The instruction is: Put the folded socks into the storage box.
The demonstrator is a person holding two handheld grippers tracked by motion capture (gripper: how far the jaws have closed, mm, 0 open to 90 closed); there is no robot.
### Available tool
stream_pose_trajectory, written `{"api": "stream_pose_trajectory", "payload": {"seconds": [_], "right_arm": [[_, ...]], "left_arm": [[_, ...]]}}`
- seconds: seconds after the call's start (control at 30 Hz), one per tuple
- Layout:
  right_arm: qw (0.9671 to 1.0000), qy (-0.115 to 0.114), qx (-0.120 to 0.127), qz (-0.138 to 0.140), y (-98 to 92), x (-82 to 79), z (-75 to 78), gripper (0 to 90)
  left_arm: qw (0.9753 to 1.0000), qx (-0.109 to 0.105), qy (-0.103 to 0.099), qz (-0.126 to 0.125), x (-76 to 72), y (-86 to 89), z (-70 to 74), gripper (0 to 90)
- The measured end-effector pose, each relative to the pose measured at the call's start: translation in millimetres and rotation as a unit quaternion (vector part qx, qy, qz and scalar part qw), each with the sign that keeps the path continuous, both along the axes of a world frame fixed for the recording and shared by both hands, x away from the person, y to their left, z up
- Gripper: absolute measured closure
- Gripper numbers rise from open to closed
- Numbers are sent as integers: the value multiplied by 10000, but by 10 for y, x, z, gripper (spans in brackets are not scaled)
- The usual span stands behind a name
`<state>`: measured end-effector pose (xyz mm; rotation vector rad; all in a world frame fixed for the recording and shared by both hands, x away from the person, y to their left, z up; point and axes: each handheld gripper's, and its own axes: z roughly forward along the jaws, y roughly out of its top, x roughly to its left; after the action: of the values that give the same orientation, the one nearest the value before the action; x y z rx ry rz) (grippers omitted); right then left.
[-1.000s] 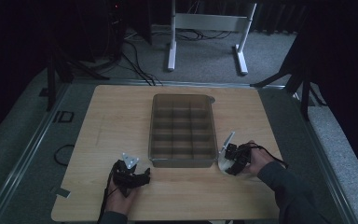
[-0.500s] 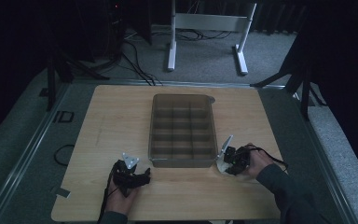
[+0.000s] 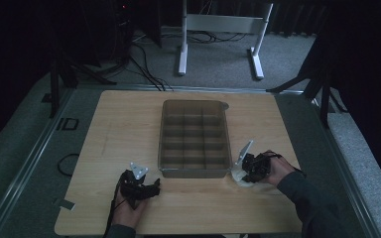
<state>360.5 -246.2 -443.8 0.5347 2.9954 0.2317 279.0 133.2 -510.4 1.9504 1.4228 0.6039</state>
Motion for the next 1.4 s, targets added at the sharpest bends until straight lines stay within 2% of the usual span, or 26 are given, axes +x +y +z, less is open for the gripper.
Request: {"api": "stream_pose_trajectory", "payload": {"seconds": [0.13, 0.17, 0.33, 0.43, 0.5, 0.63, 0.7, 0.77, 0.9, 1.03, 1.07, 1.4], "right_arm": [[9999, 87, 17, -83, 4, 17, -42, 647], [9999, 87, 17, -83, 4, 17, -42, 647], [9995, 229, -49, -192, 62, 19, -115, 491], [9995, 200, -182, -186, 111, 8, -128, 476], [9995, 163, -230, -170, 126, -3, -133, 484], [9995, 216, -233, -43, 149, -34, -122, 667], [9994, 154, -297, 27, 173, -62, -118, 702], [9995, 104, -288, 96, 170, -74, -118, 711], [9995, -25, -119, 274, 110, -104, -100, 741], [9997, -164, 108, 149, 13, -102, -62, 742], [9998, -101, 137, 118, -14, -100, -49, 742], [9998, -88, 177, 97, -58, -82, 41, 740]], "left_arm": [[10000, 0, 0, 1, 0, 0, 0, 156], [10000, 4, 5, 1, 0, 0, 1, 156], [10000, 0, 0, 1, -1, 0, 0, 156], [10000, 2, 4, 3, -1, 0, 0, 156], [10000, 3, 4, 2, -1, 0, 0, 156], [10000, 2, 3, 4, -1, -1, 0, 156], [10000, 4, 5, 5, -1, -1, 0, 156], [10000, -1, 0, 2, -1, -1, 0, 156], [10000, -1, 0, 0, 0, -1, 0, 156], [10000, -1, 1, 0, 0, -1, 0, 156], [10000, 0, 2, 0, 0, -1, 0, 156], [10000, -1, 2, 1, 0, -1, 0, 156]]}}
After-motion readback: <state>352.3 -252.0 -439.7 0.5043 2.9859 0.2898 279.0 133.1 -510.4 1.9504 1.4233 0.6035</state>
